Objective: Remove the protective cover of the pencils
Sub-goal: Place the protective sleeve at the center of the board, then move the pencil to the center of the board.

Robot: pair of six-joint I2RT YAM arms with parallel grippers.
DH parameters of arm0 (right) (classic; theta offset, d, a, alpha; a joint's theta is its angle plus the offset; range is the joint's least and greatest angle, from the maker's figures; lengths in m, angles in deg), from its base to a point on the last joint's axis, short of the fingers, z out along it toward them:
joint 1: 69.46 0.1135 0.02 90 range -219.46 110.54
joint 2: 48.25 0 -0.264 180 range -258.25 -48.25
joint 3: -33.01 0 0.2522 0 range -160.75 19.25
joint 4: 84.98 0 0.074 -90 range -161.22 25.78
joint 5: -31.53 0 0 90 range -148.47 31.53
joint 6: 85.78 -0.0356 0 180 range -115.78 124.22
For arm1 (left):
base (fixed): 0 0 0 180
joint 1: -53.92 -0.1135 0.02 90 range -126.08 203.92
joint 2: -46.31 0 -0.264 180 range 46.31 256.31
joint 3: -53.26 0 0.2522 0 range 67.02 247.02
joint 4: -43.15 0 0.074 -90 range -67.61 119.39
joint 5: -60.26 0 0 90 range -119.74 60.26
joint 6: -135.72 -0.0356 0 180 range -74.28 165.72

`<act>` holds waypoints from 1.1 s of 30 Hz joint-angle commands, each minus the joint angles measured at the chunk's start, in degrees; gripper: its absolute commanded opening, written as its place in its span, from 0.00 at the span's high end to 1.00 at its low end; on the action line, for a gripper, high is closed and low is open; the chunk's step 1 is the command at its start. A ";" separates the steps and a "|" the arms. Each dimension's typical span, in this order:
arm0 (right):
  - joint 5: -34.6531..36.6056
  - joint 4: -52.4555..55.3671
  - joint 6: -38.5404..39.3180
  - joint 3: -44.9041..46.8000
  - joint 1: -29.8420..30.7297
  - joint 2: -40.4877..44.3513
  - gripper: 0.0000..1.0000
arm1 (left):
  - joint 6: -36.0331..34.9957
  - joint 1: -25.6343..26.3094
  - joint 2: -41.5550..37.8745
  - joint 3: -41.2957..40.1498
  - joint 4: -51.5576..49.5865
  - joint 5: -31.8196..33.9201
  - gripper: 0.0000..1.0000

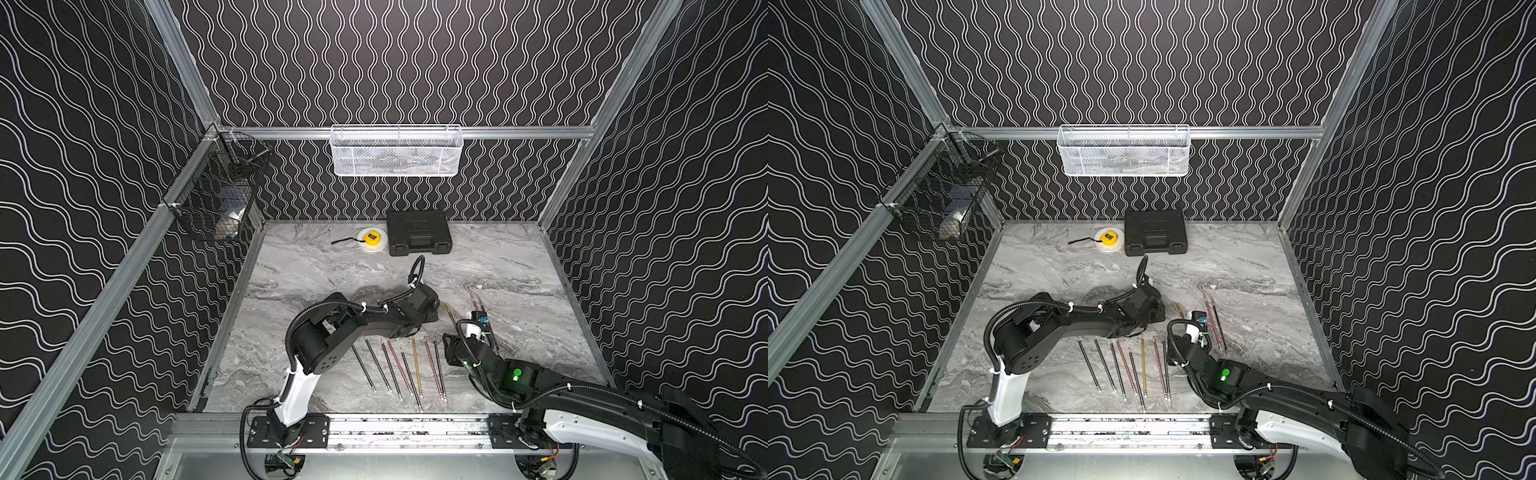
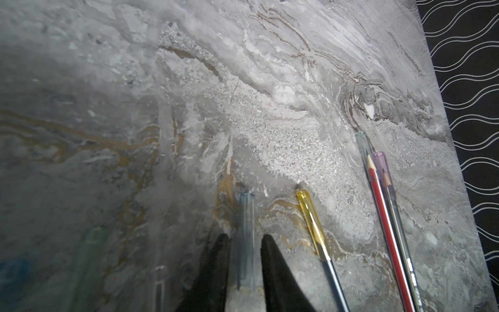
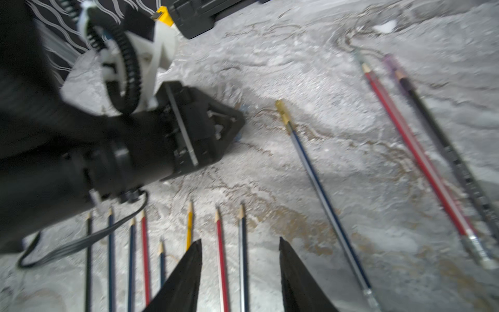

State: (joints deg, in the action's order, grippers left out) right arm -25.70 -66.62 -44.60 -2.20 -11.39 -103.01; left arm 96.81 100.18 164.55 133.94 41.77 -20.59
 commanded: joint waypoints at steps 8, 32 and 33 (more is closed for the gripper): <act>-4.20 0.53 1.51 0.45 -9.69 -1.23 0.52 | 0.09 -0.62 -1.02 -1.70 -6.57 -0.10 0.75; -8.32 -0.41 2.86 -6.14 -14.46 -24.74 0.56 | -0.20 -0.78 -17.99 -12.85 -1.92 -1.57 0.64; -8.74 -0.46 2.85 -6.21 -14.46 -25.10 0.57 | -0.16 -0.74 -18.93 -13.55 -1.59 -1.59 0.64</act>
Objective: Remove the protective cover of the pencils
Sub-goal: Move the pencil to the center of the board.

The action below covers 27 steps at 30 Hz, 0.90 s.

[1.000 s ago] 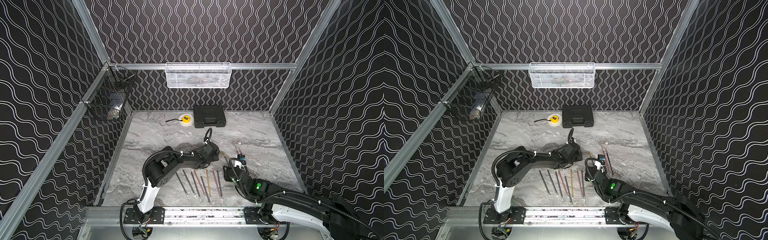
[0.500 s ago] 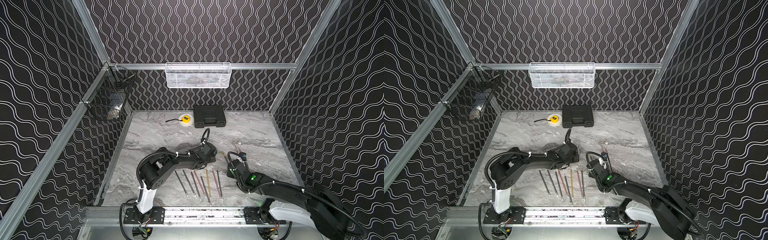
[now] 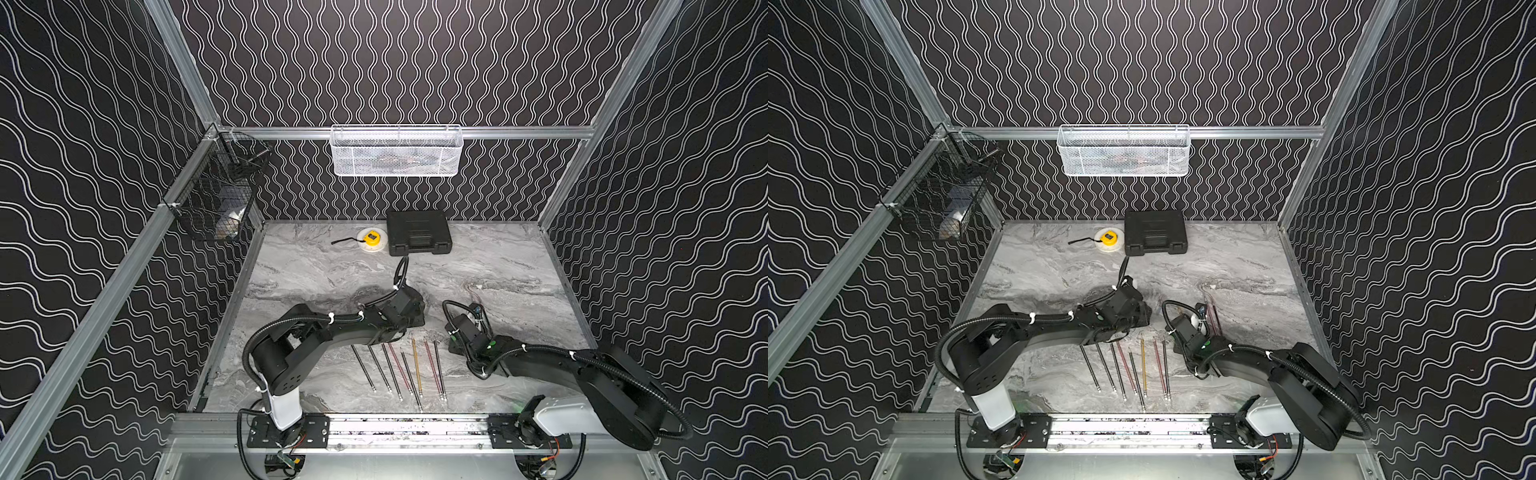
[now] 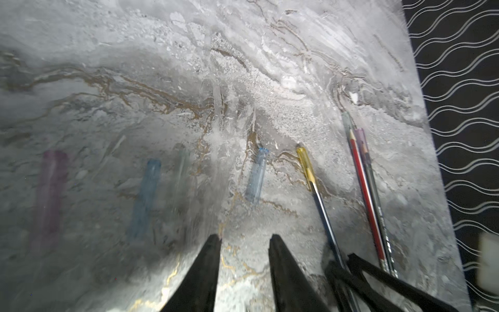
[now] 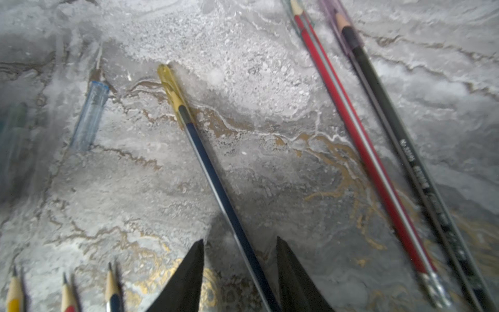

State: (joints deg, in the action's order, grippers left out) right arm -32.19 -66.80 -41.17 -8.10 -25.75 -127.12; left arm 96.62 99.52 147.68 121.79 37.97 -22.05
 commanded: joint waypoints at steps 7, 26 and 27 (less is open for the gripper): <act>-4.86 0.12 -0.66 -1.21 -0.02 -2.93 0.82 | -0.15 -0.12 -9.62 -6.76 4.14 0.42 0.63; -6.20 -0.87 -3.72 2.00 5.32 0.79 0.91 | 0.25 -0.15 -17.71 -13.34 6.62 0.96 0.62; -6.01 -0.75 -3.77 1.74 5.38 0.21 0.88 | 0.26 -0.14 -17.58 -13.35 6.78 0.64 0.62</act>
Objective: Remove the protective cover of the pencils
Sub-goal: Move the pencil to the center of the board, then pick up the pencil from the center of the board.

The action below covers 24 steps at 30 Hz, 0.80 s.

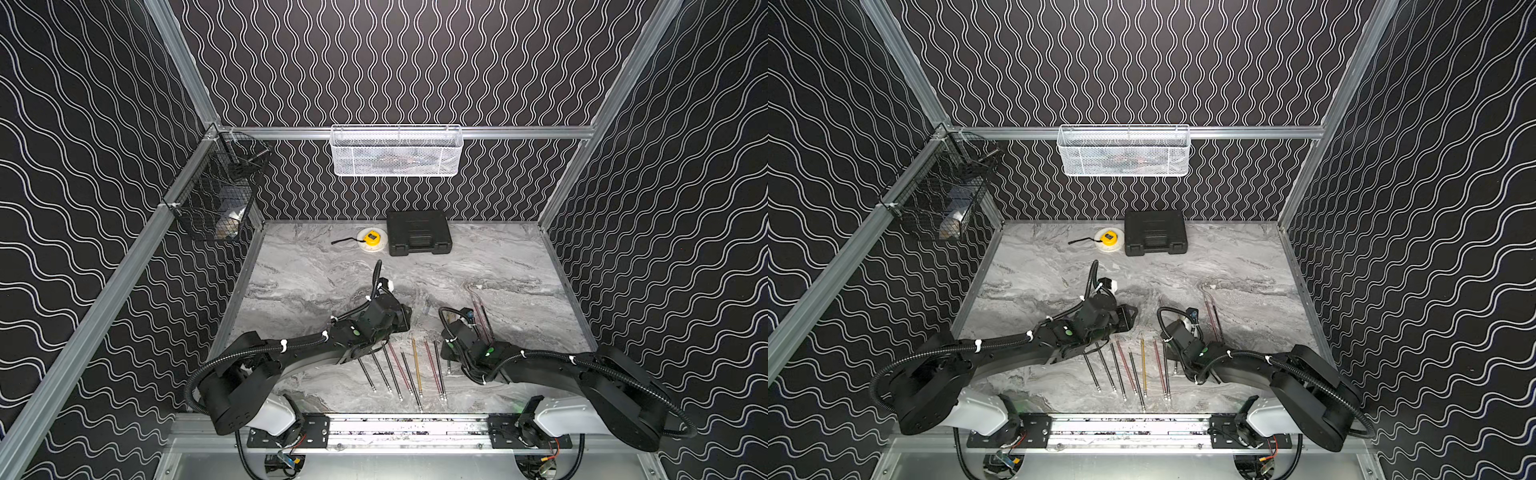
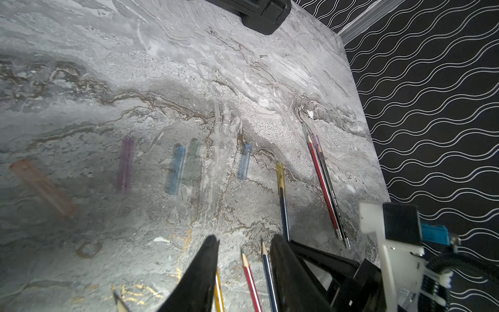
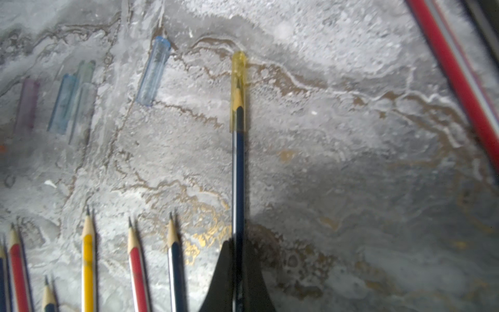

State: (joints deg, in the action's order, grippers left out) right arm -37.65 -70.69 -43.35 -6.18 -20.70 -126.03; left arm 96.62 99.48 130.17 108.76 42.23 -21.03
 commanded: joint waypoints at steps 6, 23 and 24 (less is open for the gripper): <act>-0.10 3.25 -1.55 -1.10 0.30 -3.34 0.75 | 0.26 -0.11 -0.60 -1.05 2.80 -0.32 0.62; -3.11 0.57 0.05 3.85 0.35 10.86 1.00 | -1.50 -0.11 -0.30 -6.31 16.57 -5.85 0.59; -4.32 -0.41 0.43 5.03 0.34 13.66 1.00 | -1.75 -0.10 -0.11 -6.47 17.59 -6.60 0.58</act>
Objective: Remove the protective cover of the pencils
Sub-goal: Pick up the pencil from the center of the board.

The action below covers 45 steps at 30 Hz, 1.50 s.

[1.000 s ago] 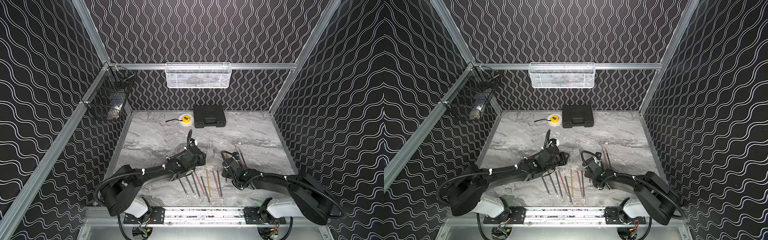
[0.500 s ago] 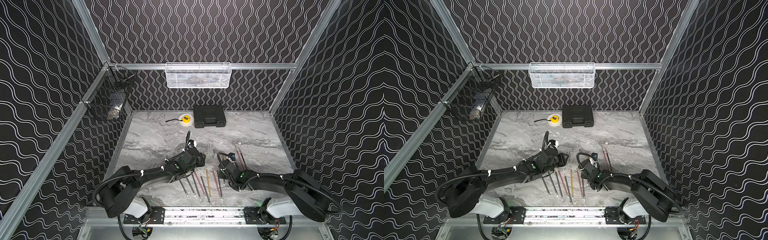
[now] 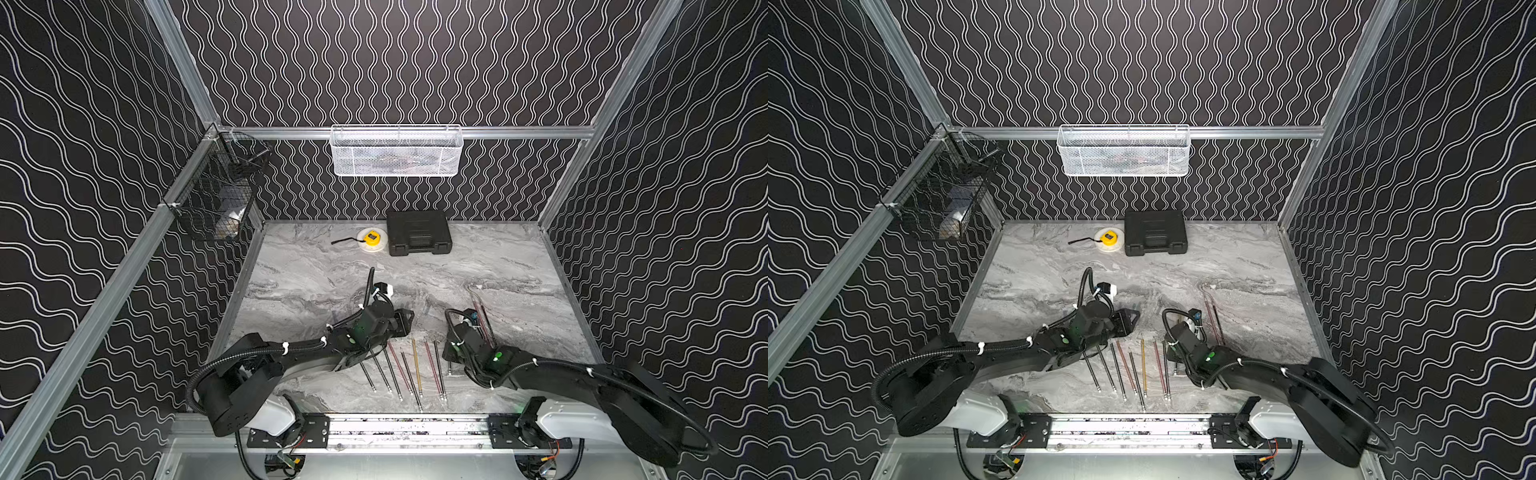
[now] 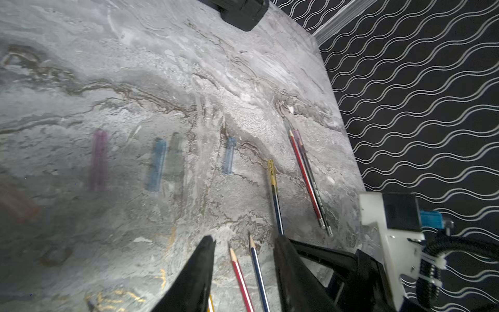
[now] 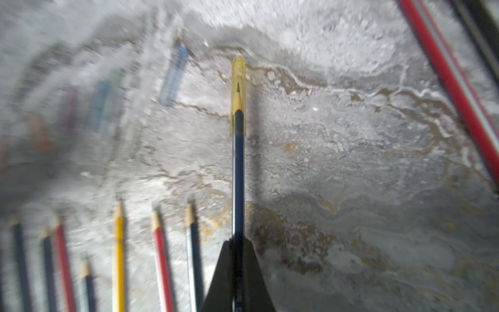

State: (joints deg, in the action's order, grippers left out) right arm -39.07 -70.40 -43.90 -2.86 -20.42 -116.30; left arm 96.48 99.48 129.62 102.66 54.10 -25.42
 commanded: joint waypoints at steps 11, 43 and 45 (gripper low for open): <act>-7.94 2.02 3.29 7.38 0.18 29.21 1.00 | -3.15 -0.06 0.28 -1.52 14.59 -10.04 0.52; -13.66 -8.73 4.43 8.23 6.11 27.10 1.00 | -0.30 -0.03 10.80 3.48 18.81 -14.93 0.52; -12.70 -8.45 4.70 7.71 7.06 26.92 1.00 | -0.11 0.05 10.96 3.77 18.80 -15.13 0.53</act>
State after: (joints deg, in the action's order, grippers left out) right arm -53.96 -77.51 -39.88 5.69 -14.24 -89.33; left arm 95.54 99.54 140.27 105.81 72.22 -40.37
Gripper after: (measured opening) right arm 0.052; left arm 0.471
